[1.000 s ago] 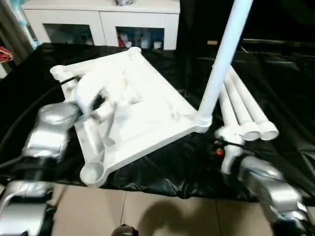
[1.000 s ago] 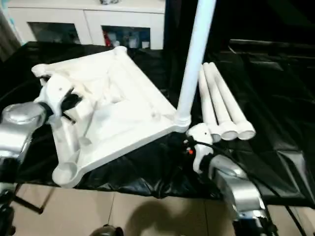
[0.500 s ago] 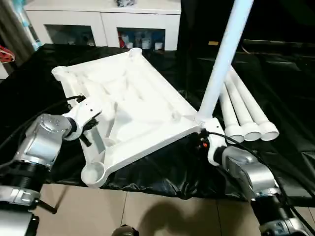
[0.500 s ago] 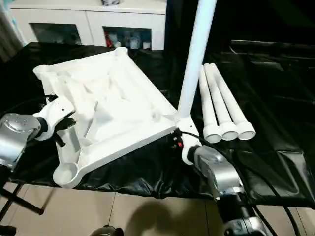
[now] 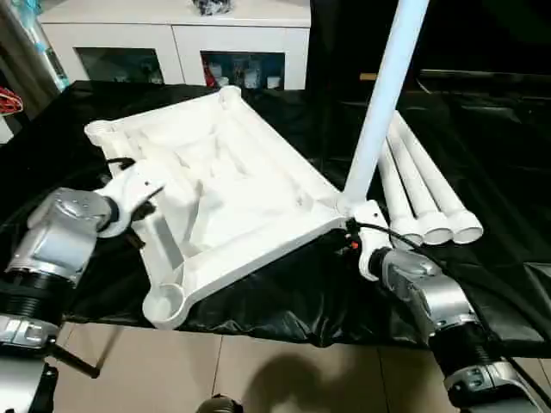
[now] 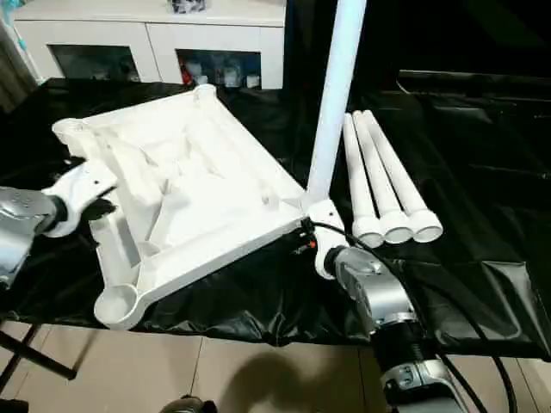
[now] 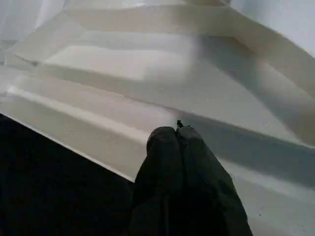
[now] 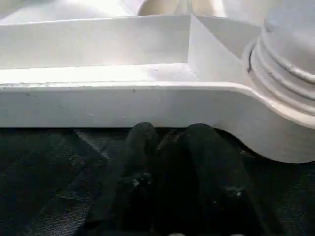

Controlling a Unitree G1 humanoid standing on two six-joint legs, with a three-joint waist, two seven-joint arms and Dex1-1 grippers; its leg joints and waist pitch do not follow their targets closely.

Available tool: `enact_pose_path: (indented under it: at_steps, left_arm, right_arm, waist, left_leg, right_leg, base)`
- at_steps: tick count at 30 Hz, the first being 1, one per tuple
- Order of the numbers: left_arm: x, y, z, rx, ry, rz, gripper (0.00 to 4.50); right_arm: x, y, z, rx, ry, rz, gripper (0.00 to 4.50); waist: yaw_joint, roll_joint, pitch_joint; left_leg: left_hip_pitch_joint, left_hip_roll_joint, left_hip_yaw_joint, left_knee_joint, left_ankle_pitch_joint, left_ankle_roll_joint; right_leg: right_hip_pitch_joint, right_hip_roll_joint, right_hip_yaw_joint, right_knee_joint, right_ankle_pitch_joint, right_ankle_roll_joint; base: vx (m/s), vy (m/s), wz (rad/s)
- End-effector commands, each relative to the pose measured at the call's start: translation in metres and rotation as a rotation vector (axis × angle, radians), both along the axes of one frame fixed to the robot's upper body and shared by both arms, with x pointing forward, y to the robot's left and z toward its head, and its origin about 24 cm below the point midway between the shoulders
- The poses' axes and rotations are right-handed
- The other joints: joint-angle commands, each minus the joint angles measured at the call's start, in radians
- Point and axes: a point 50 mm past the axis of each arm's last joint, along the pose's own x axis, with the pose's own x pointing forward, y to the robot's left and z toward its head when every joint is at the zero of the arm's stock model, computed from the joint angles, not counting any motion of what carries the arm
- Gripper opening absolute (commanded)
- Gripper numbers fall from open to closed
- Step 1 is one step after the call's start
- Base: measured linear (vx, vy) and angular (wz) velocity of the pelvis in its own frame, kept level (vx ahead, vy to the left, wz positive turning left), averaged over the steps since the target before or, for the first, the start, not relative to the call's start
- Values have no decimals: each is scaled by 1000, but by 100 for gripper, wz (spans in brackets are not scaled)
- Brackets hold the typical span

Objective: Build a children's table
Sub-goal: Rotate leg to tighten, then rotate table base

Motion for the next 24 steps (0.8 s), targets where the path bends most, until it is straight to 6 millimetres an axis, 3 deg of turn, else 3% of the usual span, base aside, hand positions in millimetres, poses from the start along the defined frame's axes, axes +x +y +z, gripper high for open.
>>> enact_pose_path:
  at_steps: [1,7,8,9,10,12,13,15,18,21,22,23,24]
  left_arm:
    - [-3,0,-2,11,43,-22,0]
    - [-14,-11,-29,23,193,-128,0]
    - [-16,-12,-33,32,210,-142,0]
    - [-19,-14,-38,44,253,-174,0]
    - [-23,-17,-43,51,295,-206,0]
    - [-24,-18,-44,51,307,-218,0]
    - [-32,-23,-47,45,378,-293,0]
    - [-34,-27,-46,29,394,-326,0]
    - [-38,-34,-45,-1,425,-389,0]
    - [-46,-64,-37,-150,468,-555,0]
    - [-46,-64,-37,-150,468,-555,0]
    - [-48,-80,-33,-217,482,-625,0]
    - [-49,-86,-33,-236,485,-645,0]
  right_arm:
    - [3,5,2,7,-11,17,89]
    - [7,7,2,2,-27,18,53]
    - [8,7,2,1,-29,18,32]
    - [10,9,3,2,-34,18,20]
    - [11,10,3,4,-38,15,14]
    - [12,11,3,5,-39,15,5]
    - [15,15,4,6,-46,15,5]
    - [17,16,4,6,-48,15,5]
    - [19,18,4,6,-50,17,5]
    - [27,27,9,2,-69,28,5]
    - [27,27,9,2,-69,28,5]
    - [31,32,11,1,-79,35,5]
    - [32,33,12,2,-82,37,5]
  waist:
    - [1,9,-72]
    - [-2,13,-71]
    - [-2,17,-71]
    - [-3,15,-72]
    - [-3,22,-72]
    - [-7,17,-71]
    - [-8,27,-72]
    - [-15,23,-70]
    - [-18,28,-72]
    - [-18,26,-73]
    - [-21,28,-72]
    - [-20,29,-72]
    - [-21,25,-73]
  left_leg:
    - [24,42,-33,-57,-232,-19]
    - [24,44,-33,-58,-243,-20]
    - [25,44,-34,-58,-246,-21]
    - [25,43,-34,-58,-250,-22]
    - [26,44,-35,-59,-261,-26]
    - [25,43,-35,-60,-263,-28]
    - [25,44,-38,-60,-269,-30]
    - [25,43,-35,-59,-272,-29]
    - [23,43,-36,-58,-262,-23]
    - [25,45,-32,-56,-256,-23]
    - [23,42,-33,-54,-251,-24]
    - [24,43,-32,-55,-252,-25]
    - [25,43,-30,-55,-249,-23]
  right_leg:
    - [43,-90,52,-71,-141,-178]
    - [41,-91,53,-73,-158,-182]
    - [40,-91,53,-73,-158,-181]
    - [41,-91,53,-73,-153,-183]
    - [40,-91,52,-75,-152,-184]
    - [43,-90,52,-73,-147,-190]
    - [44,-94,52,-72,-147,-193]
    - [43,-91,52,-73,-148,-202]
    - [44,-94,52,-71,-150,-210]
    - [42,-93,52,-69,-146,-224]
    - [43,-91,52,-66,-140,-228]
    - [43,-90,51,-65,-136,-229]
    - [43,-89,51,-67,-132,-232]
  base:
    - [0,0,0]
    - [0,0,0]
    - [0,0,0]
    - [0,0,0]
    - [0,0,0]
    - [0,0,0]
    - [0,0,0]
    - [0,0,0]
    - [0,0,0]
    - [0,0,0]
    - [0,0,0]
    - [0,0,0]
    - [0,0,0]
